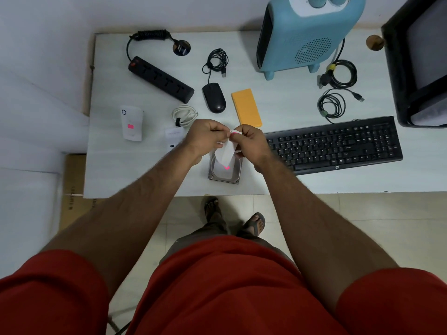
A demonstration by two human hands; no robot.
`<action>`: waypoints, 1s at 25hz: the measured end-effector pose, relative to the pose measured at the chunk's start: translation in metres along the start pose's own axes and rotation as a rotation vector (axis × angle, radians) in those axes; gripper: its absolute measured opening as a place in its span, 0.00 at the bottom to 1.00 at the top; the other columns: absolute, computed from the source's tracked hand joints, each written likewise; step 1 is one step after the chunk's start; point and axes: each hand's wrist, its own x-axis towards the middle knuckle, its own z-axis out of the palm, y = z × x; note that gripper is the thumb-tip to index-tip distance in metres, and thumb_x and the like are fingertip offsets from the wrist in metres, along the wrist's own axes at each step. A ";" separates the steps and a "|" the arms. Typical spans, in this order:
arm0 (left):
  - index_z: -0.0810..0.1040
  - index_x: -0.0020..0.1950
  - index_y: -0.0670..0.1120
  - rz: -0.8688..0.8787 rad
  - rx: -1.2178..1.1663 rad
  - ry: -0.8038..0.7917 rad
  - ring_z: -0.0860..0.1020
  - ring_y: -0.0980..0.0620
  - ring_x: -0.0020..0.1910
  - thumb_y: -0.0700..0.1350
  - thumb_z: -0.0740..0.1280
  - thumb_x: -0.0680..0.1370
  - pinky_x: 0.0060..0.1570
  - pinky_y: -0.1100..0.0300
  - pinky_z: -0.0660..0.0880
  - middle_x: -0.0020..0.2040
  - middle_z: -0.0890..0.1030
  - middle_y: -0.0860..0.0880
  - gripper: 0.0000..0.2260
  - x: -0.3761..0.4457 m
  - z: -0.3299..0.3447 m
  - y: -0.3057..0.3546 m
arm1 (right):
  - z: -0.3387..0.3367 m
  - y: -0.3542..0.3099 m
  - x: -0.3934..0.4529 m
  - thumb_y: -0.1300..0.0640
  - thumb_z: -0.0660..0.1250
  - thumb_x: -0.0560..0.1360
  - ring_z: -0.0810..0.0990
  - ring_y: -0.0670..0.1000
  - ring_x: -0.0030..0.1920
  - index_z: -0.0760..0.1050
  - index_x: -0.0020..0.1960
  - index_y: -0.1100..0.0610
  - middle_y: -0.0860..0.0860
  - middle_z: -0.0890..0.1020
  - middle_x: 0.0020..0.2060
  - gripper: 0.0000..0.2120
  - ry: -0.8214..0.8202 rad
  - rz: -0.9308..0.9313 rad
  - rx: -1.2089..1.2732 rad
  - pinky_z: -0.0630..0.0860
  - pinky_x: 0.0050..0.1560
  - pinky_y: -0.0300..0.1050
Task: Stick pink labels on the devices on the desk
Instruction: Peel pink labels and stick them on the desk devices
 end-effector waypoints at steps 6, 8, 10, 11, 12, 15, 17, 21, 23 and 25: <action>0.83 0.46 0.43 -0.086 -0.058 -0.025 0.81 0.49 0.42 0.38 0.72 0.74 0.48 0.55 0.81 0.42 0.83 0.43 0.02 0.015 -0.013 0.001 | 0.010 0.000 0.012 0.58 0.67 0.79 0.81 0.54 0.40 0.76 0.41 0.53 0.55 0.82 0.40 0.08 0.021 0.046 0.048 0.76 0.36 0.43; 0.83 0.46 0.42 -0.100 -0.055 -0.013 0.82 0.49 0.42 0.39 0.73 0.73 0.47 0.56 0.81 0.43 0.83 0.43 0.03 0.020 -0.015 -0.001 | 0.012 0.001 0.015 0.57 0.67 0.79 0.81 0.54 0.39 0.76 0.41 0.52 0.54 0.82 0.39 0.08 0.029 0.068 0.059 0.77 0.36 0.43; 0.83 0.45 0.42 -0.107 -0.056 0.016 0.81 0.50 0.40 0.38 0.71 0.74 0.44 0.57 0.81 0.41 0.83 0.44 0.01 0.024 -0.014 -0.003 | 0.015 0.002 0.017 0.58 0.67 0.79 0.79 0.51 0.35 0.74 0.40 0.54 0.53 0.80 0.36 0.09 0.065 0.089 0.088 0.76 0.32 0.41; 0.82 0.44 0.42 -0.115 -0.060 0.041 0.80 0.51 0.39 0.38 0.70 0.74 0.43 0.58 0.81 0.40 0.82 0.44 0.01 0.025 -0.012 -0.004 | 0.017 0.004 0.018 0.59 0.66 0.79 0.77 0.50 0.33 0.73 0.39 0.55 0.53 0.78 0.34 0.10 0.106 0.099 0.090 0.74 0.28 0.39; 0.82 0.43 0.42 -0.129 -0.069 0.071 0.79 0.52 0.37 0.37 0.69 0.75 0.42 0.59 0.81 0.39 0.81 0.45 0.02 0.026 -0.011 -0.006 | 0.019 0.008 0.020 0.60 0.66 0.79 0.75 0.51 0.31 0.72 0.38 0.55 0.53 0.76 0.33 0.11 0.156 0.111 0.080 0.73 0.26 0.38; 0.81 0.43 0.42 -0.197 -0.112 0.136 0.78 0.53 0.34 0.37 0.67 0.76 0.41 0.60 0.80 0.37 0.80 0.46 0.04 0.033 -0.006 -0.015 | 0.025 0.028 0.030 0.56 0.67 0.76 0.80 0.57 0.34 0.72 0.36 0.55 0.57 0.79 0.35 0.10 0.267 0.180 -0.028 0.81 0.32 0.48; 0.81 0.42 0.40 -0.229 -0.126 0.154 0.77 0.50 0.34 0.36 0.67 0.75 0.41 0.56 0.80 0.37 0.80 0.44 0.04 0.039 -0.002 -0.025 | 0.029 0.040 0.036 0.54 0.67 0.73 0.84 0.60 0.38 0.78 0.39 0.54 0.56 0.84 0.37 0.06 0.296 0.221 -0.154 0.84 0.42 0.57; 0.83 0.43 0.39 -0.232 -0.054 0.162 0.77 0.49 0.34 0.37 0.68 0.73 0.40 0.56 0.79 0.36 0.80 0.43 0.04 0.048 0.007 -0.041 | 0.030 0.050 0.039 0.55 0.69 0.74 0.83 0.55 0.51 0.82 0.55 0.55 0.52 0.86 0.50 0.11 0.361 0.249 -0.409 0.76 0.47 0.43; 0.83 0.43 0.40 -0.223 -0.022 0.160 0.78 0.49 0.35 0.37 0.69 0.72 0.40 0.56 0.79 0.38 0.81 0.42 0.03 0.050 0.013 -0.045 | 0.028 0.053 0.036 0.56 0.69 0.74 0.82 0.54 0.52 0.81 0.57 0.55 0.52 0.85 0.52 0.13 0.422 0.237 -0.398 0.74 0.46 0.42; 0.83 0.41 0.42 -0.195 0.003 0.151 0.79 0.49 0.36 0.39 0.70 0.72 0.41 0.55 0.79 0.38 0.83 0.43 0.03 0.052 0.020 -0.046 | 0.024 0.055 0.030 0.53 0.70 0.74 0.84 0.54 0.50 0.80 0.56 0.54 0.51 0.86 0.49 0.12 0.481 0.216 -0.358 0.76 0.45 0.43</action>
